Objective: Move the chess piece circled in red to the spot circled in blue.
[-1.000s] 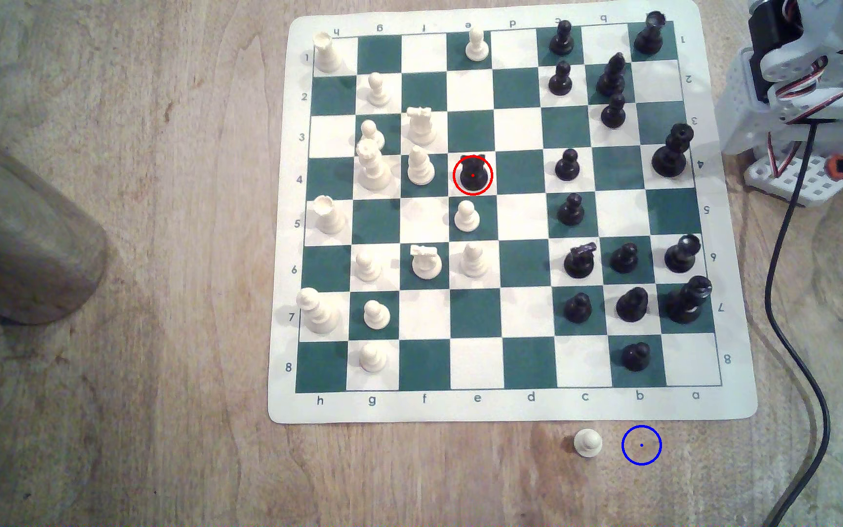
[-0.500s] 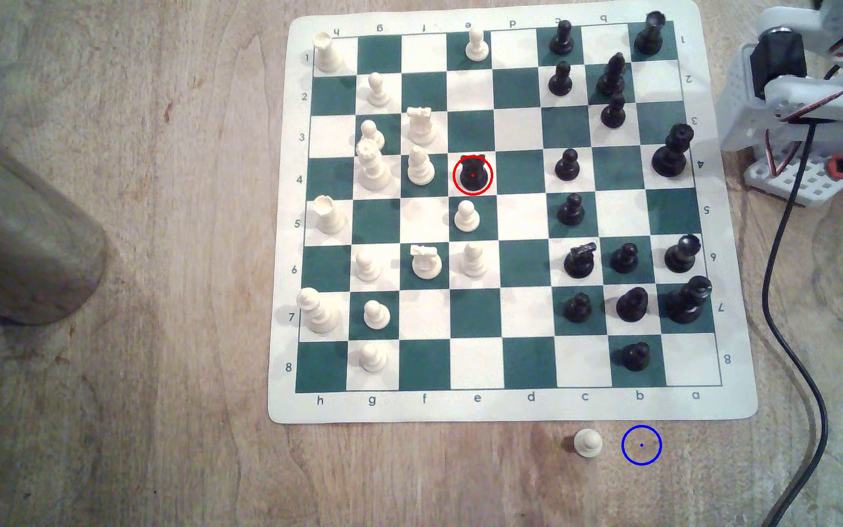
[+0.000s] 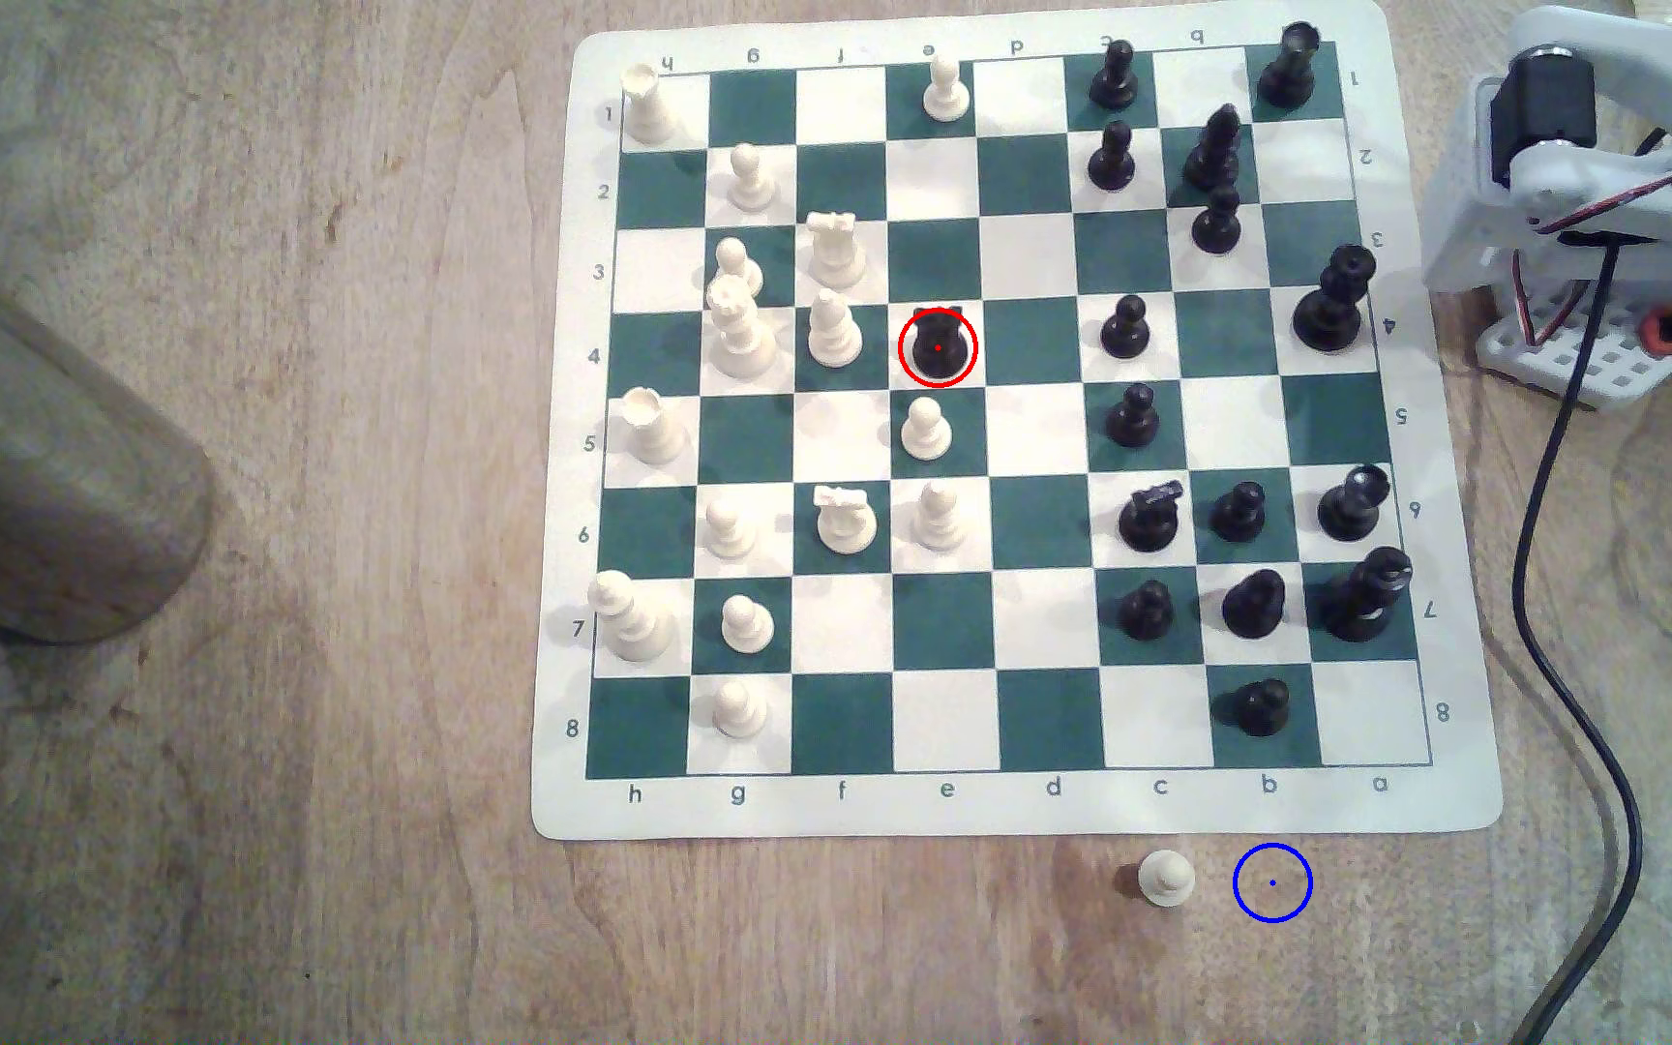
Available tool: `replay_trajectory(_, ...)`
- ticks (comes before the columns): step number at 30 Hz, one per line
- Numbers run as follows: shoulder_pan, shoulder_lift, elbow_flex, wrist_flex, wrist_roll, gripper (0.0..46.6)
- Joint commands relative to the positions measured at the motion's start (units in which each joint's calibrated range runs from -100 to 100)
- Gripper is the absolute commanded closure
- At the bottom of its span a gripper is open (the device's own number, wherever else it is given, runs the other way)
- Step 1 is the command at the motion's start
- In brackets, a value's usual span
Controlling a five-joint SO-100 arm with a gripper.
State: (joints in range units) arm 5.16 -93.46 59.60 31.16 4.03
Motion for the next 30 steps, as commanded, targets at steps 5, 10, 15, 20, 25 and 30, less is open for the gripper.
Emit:
replay_trajectory(5,-7.31,13.24,-11.01,18.64,0.78,41.5)
replay_trajectory(10,-10.52,19.27,-16.54,27.08,-3.32,38.0)
replay_trajectory(15,-9.82,22.33,-15.27,26.99,-3.03,37.0)
replay_trajectory(20,-9.89,25.72,-15.09,28.39,-4.25,35.2)
replay_trajectory(25,-9.43,31.50,-16.54,30.35,-6.94,34.0)
replay_trajectory(30,-9.82,37.61,-16.63,26.17,-8.30,29.7)
